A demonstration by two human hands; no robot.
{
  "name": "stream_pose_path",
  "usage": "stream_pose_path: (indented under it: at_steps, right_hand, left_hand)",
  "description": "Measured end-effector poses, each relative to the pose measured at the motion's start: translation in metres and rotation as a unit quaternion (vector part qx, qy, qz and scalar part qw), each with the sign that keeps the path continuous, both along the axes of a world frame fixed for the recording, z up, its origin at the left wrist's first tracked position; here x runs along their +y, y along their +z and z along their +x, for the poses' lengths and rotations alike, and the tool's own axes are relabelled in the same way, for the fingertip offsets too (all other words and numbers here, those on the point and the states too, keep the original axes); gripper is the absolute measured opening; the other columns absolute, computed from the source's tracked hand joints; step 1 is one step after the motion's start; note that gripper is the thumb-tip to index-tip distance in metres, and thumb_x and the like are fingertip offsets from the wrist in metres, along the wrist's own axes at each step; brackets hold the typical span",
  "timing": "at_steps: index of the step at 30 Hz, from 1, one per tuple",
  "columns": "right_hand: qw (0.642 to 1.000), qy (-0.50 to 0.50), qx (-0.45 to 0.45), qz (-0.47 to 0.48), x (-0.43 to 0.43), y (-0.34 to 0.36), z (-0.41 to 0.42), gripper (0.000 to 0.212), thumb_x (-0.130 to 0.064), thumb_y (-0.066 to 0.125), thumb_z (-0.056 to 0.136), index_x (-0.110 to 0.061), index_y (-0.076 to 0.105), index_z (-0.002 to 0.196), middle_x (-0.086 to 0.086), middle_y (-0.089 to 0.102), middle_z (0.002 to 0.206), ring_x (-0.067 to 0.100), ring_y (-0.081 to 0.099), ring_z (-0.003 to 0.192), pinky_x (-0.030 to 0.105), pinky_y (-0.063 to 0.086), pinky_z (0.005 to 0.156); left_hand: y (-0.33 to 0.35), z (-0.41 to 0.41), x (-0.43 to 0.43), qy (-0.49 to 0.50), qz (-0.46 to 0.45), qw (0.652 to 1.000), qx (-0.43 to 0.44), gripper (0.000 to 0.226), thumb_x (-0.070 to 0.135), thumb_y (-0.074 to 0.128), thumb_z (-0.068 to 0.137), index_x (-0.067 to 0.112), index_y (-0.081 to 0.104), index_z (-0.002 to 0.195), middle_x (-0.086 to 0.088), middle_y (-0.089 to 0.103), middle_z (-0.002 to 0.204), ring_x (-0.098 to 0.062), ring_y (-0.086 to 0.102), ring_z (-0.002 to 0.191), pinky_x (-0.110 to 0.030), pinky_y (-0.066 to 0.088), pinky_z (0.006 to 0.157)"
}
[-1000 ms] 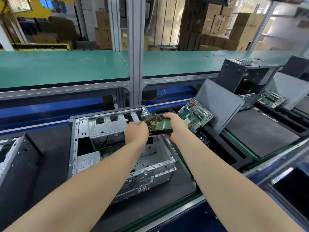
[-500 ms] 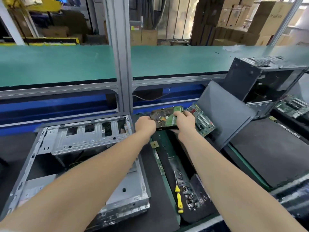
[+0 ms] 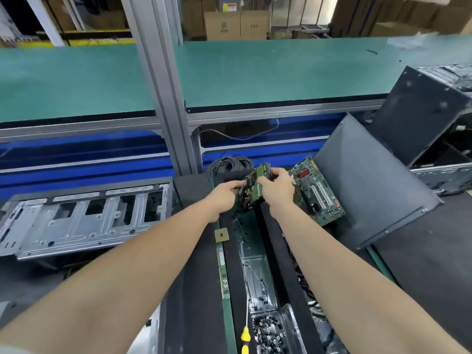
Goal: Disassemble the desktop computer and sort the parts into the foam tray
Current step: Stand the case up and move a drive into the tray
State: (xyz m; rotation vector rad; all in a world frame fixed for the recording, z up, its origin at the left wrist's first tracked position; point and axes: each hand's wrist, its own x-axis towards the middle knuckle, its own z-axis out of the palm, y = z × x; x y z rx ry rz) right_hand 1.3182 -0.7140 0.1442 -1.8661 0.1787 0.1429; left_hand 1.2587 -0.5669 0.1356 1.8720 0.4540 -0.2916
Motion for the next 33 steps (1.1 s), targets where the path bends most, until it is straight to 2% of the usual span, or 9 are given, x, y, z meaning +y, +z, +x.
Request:
stream_pose_path:
  at_steps: [5,8,10,14,19,22,25,28,33]
  right_hand:
    - [0.996,0.041,0.011,-0.075,0.008,-0.038,0.018,0.037,-0.018,0.071,0.099,-0.017,0.061,0.135,0.005,0.065,0.122,0.028,0.059,0.113,0.038,0.05,0.088]
    - [0.996,0.032,0.001,-0.089,0.013,-0.056,0.027,0.031,-0.014,0.07,0.098,-0.018,0.065,0.129,0.001,0.065,0.105,0.029,0.061,0.113,0.037,0.05,0.084]
    - [0.995,0.032,0.004,-0.097,0.016,-0.064,0.031,0.029,-0.014,0.069,0.099,-0.02,0.065,0.128,-0.001,0.063,0.1,0.029,0.06,0.113,0.036,0.047,0.08]
    - [0.991,0.056,0.007,-0.121,0.022,-0.073,0.04,0.037,-0.016,0.067,0.101,-0.016,0.061,0.137,0.013,0.07,0.121,0.033,0.059,0.12,0.035,0.045,0.082]
    - [0.99,0.058,0.034,-0.121,0.025,-0.076,0.052,0.035,-0.017,0.068,0.101,-0.014,0.055,0.133,0.015,0.065,0.124,0.028,0.057,0.1,0.033,0.043,0.077]
    - [0.99,0.053,0.033,-0.123,0.028,-0.079,0.054,0.03,-0.016,0.07,0.098,-0.012,0.059,0.125,0.013,0.067,0.119,0.029,0.061,0.103,0.037,0.049,0.08]
    - [0.988,0.049,0.029,-0.146,0.03,-0.081,0.058,0.025,-0.017,0.076,0.093,-0.014,0.067,0.117,0.011,0.069,0.118,0.028,0.064,0.103,0.035,0.05,0.08]
    - [0.986,0.051,0.038,-0.157,0.028,-0.081,0.061,0.029,-0.022,0.08,0.091,-0.018,0.07,0.118,0.007,0.072,0.116,0.022,0.061,0.093,0.03,0.044,0.076]
    - [0.985,0.063,0.045,-0.152,0.024,-0.082,0.065,0.037,-0.022,0.084,0.087,-0.018,0.07,0.121,0.007,0.073,0.117,0.027,0.068,0.11,0.031,0.048,0.084]
  left_hand:
    - [-0.023,0.021,-0.017,-0.033,-0.022,0.999,0.024,0.079,-0.02,0.024,0.089,0.025,0.049,0.15,-0.009,0.049,0.153,-0.022,0.048,0.138,-0.025,0.04,0.097]
    - [-0.04,0.033,-0.023,-0.014,-0.058,0.998,0.034,0.074,-0.017,0.027,0.092,0.026,0.047,0.15,-0.011,0.051,0.153,-0.028,0.05,0.139,-0.033,0.043,0.106]
    - [-0.05,0.038,-0.026,-0.001,-0.078,0.996,0.033,0.07,-0.014,0.028,0.094,0.025,0.047,0.149,-0.017,0.052,0.149,-0.027,0.06,0.125,-0.035,0.047,0.103]
    - [-0.063,0.046,-0.029,0.023,-0.101,0.994,0.034,0.064,-0.01,0.03,0.097,0.024,0.047,0.149,-0.011,0.06,0.143,-0.007,0.058,0.081,-0.023,0.041,0.068]
    - [-0.069,0.058,-0.024,0.048,-0.098,0.994,0.03,0.053,-0.004,0.034,0.104,0.02,0.047,0.15,-0.004,0.062,0.14,-0.016,0.06,0.117,-0.016,0.049,0.079]
    - [-0.072,0.062,-0.022,0.025,-0.088,0.995,0.046,0.06,-0.01,0.033,0.099,0.02,0.046,0.15,-0.008,0.058,0.146,-0.029,0.046,0.141,-0.041,0.038,0.115]
    - [-0.077,0.066,-0.014,0.004,-0.072,0.995,0.072,0.071,-0.015,0.027,0.093,0.021,0.044,0.152,-0.009,0.051,0.153,-0.03,0.038,0.147,-0.05,0.024,0.121]
    - [-0.078,0.07,-0.008,0.005,-0.063,0.995,0.075,0.071,-0.015,0.028,0.093,0.021,0.044,0.152,-0.006,0.048,0.155,-0.02,0.042,0.145,-0.046,0.029,0.123]
    - [-0.078,0.071,-0.006,0.007,-0.065,0.996,0.064,0.069,-0.015,0.03,0.096,0.019,0.043,0.154,-0.01,0.045,0.157,-0.021,0.042,0.144,-0.039,0.034,0.121]
